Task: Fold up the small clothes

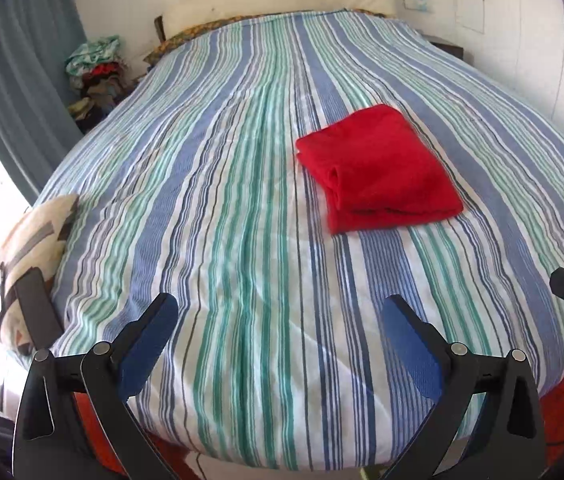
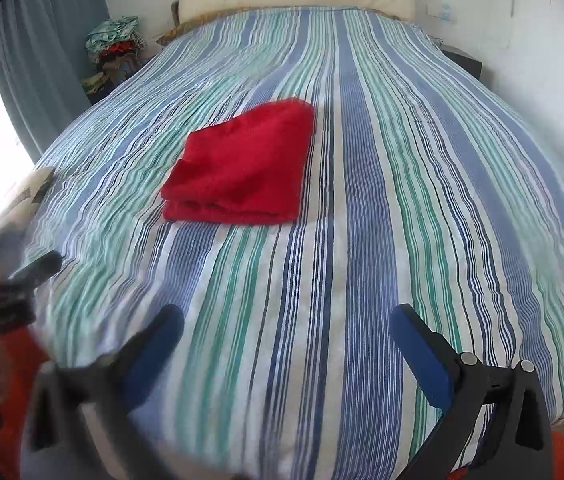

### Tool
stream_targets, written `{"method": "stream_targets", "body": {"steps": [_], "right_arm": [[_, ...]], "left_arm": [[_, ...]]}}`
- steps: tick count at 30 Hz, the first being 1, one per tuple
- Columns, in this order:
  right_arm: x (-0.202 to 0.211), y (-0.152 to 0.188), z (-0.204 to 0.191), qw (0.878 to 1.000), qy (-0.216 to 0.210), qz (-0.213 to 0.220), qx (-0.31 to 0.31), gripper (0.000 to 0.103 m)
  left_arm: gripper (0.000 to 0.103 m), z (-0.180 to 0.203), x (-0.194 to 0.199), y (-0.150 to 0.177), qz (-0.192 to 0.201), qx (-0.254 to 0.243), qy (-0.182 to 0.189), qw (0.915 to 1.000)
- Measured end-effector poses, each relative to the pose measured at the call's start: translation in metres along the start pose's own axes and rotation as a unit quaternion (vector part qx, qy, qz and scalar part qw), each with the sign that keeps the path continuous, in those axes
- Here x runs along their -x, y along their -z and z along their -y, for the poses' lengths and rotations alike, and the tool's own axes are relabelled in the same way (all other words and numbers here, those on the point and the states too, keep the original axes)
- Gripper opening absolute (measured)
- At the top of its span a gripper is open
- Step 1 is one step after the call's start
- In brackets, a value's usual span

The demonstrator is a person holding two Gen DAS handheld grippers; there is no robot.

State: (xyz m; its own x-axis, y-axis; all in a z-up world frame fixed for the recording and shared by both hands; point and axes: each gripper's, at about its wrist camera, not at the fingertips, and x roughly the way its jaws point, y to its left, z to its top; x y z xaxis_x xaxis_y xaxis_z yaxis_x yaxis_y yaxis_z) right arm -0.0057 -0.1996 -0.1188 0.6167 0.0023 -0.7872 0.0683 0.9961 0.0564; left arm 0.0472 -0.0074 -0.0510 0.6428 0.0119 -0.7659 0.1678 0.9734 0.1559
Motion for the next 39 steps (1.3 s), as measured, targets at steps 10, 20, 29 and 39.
{"method": "stream_targets", "body": {"steps": [10,20,29,39], "right_arm": [[0.049,-0.011,-0.04,0.999,0.016,0.012,0.033,0.102],[0.054,-0.008,-0.047,0.999,0.028,-0.013,0.033,0.102],[0.061,-0.01,-0.055,0.999,0.037,-0.012,0.032,0.102],[0.069,-0.014,-0.061,0.996,0.074,-0.009,0.051,0.102]], "left_arm": [[0.102,0.009,0.027,-0.003,-0.014,-0.008,-0.002,0.9999],[0.102,0.002,0.037,-0.001,-0.026,0.01,0.022,0.9994],[0.102,0.0,0.036,-0.003,-0.035,0.015,0.02,0.9991],[0.103,0.004,0.034,-0.004,-0.05,0.007,0.003,0.9987]]}}
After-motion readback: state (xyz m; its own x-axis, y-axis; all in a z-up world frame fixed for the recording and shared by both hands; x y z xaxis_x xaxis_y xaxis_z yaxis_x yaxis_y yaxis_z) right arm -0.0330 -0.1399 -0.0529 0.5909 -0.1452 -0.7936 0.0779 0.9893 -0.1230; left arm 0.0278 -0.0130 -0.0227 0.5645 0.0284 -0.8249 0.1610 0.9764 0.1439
